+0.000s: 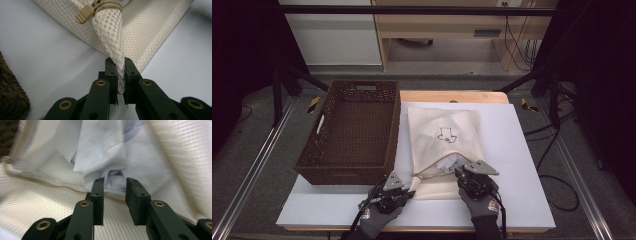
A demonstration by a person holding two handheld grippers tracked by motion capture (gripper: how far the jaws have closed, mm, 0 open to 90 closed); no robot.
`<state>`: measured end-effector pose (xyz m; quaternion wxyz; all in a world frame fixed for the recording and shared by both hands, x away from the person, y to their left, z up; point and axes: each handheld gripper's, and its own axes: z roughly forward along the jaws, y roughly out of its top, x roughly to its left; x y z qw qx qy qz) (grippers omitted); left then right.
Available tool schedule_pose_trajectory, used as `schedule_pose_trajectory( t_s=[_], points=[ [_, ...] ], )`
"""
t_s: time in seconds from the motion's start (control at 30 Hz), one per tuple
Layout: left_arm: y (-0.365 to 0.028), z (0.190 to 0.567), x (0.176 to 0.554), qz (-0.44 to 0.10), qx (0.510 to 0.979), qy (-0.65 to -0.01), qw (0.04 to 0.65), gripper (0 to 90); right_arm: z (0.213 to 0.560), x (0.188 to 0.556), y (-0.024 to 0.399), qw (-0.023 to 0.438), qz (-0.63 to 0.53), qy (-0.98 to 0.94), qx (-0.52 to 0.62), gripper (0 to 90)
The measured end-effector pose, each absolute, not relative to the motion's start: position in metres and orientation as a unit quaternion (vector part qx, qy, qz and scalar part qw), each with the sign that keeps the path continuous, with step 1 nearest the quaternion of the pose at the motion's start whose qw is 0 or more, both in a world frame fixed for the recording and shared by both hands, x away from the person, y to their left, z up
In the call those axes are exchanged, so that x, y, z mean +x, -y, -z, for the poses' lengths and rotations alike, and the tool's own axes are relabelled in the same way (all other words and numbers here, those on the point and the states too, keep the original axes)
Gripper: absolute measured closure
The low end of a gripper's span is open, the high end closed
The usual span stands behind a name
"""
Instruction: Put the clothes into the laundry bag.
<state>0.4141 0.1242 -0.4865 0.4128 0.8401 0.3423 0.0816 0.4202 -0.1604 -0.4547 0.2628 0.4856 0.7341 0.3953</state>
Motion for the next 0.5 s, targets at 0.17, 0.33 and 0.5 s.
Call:
schedule_pose_trajectory(
  t_s=[0.17, 0.33, 0.5],
  points=[
    [-0.123, 0.485, 0.413, -0.086, 0.839, -0.348, 0.409, 83.0, 0.439, 0.399, 0.191, 0.299, -0.385, -0.719, 0.496, 64.0],
    [-0.124, 0.484, 0.413, -0.081, 0.837, -0.351, 0.413, 82.6, 0.453, 0.4, 0.206, 0.291, -0.357, -0.722, 0.516, 62.0],
    [-0.123, 0.485, 0.412, -0.083, 0.837, -0.351, 0.411, 82.4, 0.472, 0.408, 0.21, 0.27, -0.331, -0.734, 0.528, 68.1]
  ],
)
